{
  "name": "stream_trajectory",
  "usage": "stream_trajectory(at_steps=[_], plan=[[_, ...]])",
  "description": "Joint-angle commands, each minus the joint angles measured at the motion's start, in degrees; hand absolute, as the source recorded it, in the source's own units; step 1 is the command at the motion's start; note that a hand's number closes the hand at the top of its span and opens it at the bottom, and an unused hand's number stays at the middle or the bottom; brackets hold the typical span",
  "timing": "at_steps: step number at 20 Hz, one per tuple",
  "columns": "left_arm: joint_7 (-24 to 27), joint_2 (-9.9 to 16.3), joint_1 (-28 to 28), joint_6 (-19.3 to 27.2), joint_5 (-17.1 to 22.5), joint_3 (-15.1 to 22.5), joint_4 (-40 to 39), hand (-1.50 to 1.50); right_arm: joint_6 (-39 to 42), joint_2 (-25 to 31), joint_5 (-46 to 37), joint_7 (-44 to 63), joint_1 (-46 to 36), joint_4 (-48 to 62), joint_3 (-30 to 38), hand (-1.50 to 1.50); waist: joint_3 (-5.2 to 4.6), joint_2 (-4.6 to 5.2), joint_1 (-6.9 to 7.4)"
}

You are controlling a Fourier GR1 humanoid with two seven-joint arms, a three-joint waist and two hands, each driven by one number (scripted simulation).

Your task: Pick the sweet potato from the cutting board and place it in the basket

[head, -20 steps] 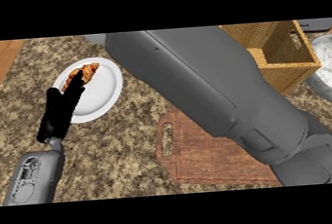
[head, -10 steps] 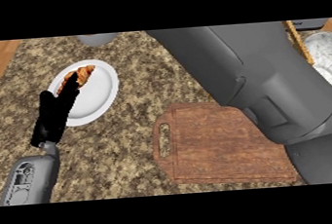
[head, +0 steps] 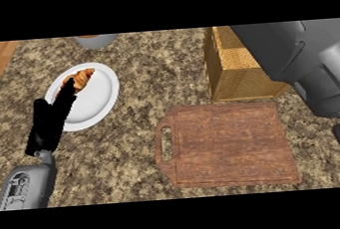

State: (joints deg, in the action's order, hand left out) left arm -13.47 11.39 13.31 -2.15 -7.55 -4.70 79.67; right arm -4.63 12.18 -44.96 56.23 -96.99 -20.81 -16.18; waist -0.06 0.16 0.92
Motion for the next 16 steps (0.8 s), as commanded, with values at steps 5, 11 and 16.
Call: stream_trajectory(at_steps=[5, 11, 16], plan=[[0.68, 1.95, -0.32, -1.78, 0.75, -1.53, -0.84, 0.0, 5.45, 7.55, 1.22, -8.69, 8.17, -6.76, 1.71, 1.5, 0.06, -0.35, -1.39], [0.27, 0.61, -0.67, -0.61, 0.56, -1.44, -0.11, 0.0, 2.05, 9.26, 1.85, -15.88, 15.91, -8.18, 4.15, 1.5, 0.05, -0.04, -0.57], [-0.54, -2.33, 0.19, 2.29, -2.28, 1.24, 0.41, 0.0, 1.14, 7.9, 0.28, -15.88, 20.92, -9.77, 4.07, 1.5, 0.05, -0.03, -0.54]])
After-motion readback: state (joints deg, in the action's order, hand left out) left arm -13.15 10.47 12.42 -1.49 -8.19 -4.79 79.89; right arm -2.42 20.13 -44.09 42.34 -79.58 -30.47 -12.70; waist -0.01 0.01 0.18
